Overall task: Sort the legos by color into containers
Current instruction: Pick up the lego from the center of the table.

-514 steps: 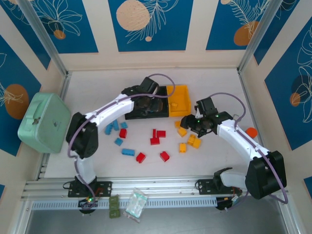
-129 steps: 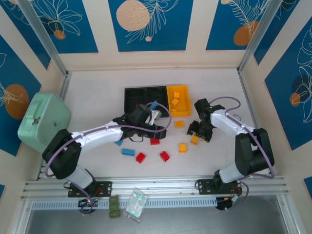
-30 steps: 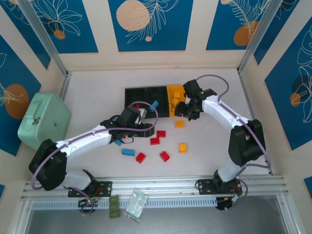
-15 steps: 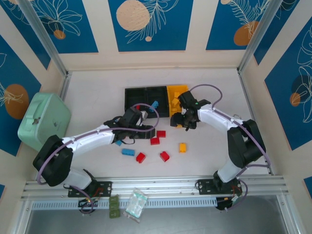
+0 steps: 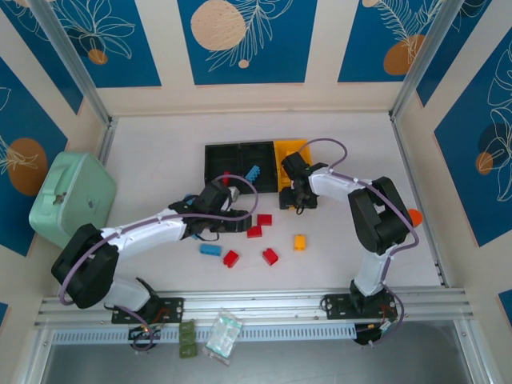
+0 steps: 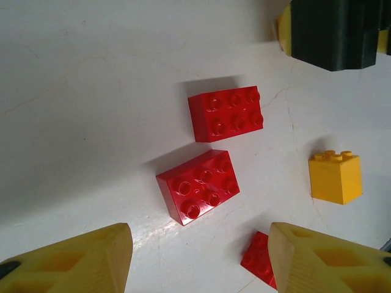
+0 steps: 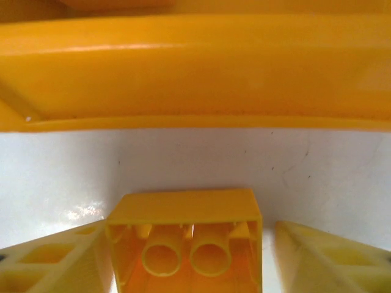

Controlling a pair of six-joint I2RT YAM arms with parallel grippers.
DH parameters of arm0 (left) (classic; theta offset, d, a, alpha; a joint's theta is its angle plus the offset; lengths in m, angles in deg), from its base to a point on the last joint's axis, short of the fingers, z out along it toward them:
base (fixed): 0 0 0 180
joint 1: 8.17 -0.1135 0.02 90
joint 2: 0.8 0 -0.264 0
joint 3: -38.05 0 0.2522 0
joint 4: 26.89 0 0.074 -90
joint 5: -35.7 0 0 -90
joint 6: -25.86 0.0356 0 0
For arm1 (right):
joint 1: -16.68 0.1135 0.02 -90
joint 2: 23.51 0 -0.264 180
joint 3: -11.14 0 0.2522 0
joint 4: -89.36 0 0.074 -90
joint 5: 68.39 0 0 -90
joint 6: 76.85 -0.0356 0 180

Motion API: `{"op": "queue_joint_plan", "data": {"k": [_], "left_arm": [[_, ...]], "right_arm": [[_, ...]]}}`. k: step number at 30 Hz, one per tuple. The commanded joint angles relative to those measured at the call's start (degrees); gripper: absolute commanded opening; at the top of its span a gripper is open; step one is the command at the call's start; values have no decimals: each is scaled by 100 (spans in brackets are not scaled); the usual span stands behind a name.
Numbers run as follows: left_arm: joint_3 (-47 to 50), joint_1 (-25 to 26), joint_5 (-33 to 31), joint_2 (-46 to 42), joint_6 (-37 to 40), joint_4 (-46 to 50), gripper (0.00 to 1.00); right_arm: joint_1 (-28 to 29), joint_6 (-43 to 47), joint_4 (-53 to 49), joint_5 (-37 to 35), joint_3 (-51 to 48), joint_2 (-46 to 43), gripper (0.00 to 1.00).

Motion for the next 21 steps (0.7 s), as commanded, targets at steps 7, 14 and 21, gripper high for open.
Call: {"op": "queue_joint_plan", "data": {"k": [7,14,21], "left_arm": [[8,-30,-8,-48,-51,-103,61],[-60,-32,46,4,-60,-228,61],[-274,-36,82,-52,-7,-320,61]], "right_arm": [[175,177,-168,-53,237,-250,44],[-42,12,-576,380,651,-737,44],[-582,-199,-899,916,1589,-406,44]]}}
